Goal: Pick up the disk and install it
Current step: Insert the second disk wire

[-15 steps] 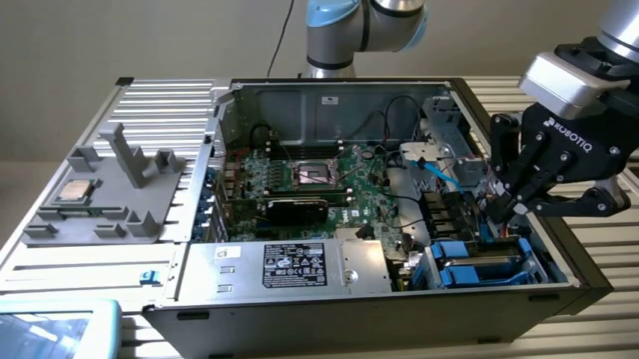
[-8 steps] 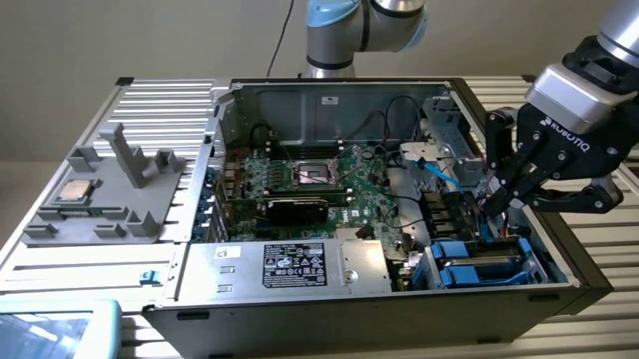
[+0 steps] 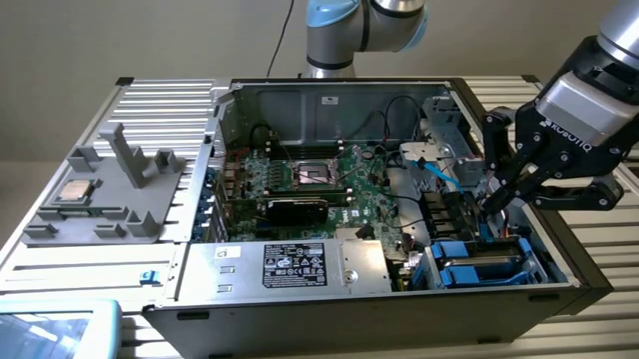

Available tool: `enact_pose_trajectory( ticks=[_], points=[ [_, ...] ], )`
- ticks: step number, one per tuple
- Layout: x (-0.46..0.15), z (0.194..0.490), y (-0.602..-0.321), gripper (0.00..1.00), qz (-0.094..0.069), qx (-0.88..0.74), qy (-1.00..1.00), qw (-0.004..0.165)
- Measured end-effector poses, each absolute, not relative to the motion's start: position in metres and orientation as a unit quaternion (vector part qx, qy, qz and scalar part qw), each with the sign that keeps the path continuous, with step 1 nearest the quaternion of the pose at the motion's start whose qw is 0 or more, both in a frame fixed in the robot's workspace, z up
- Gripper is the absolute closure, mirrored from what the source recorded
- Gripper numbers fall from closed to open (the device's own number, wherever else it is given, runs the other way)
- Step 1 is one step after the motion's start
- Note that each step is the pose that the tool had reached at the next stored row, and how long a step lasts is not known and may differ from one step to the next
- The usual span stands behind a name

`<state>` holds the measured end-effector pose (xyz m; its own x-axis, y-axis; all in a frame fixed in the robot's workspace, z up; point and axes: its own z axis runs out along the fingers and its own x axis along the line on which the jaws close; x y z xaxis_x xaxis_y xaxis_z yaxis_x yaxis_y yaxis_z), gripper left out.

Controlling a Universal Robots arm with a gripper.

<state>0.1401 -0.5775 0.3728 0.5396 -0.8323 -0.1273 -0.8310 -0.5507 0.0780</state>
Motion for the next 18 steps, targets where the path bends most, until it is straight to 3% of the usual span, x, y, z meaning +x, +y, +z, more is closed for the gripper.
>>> enact_pose_trajectory(
  ticks=[7, 18],
  points=[
    [0.1401, 0.3721, -0.5774, 0.89, -0.076, 0.903, -0.423, -0.006],
    [0.1402, 0.3716, -0.5775, 0.89, -0.058, 0.941, -0.335, -0.011]
  ],
)
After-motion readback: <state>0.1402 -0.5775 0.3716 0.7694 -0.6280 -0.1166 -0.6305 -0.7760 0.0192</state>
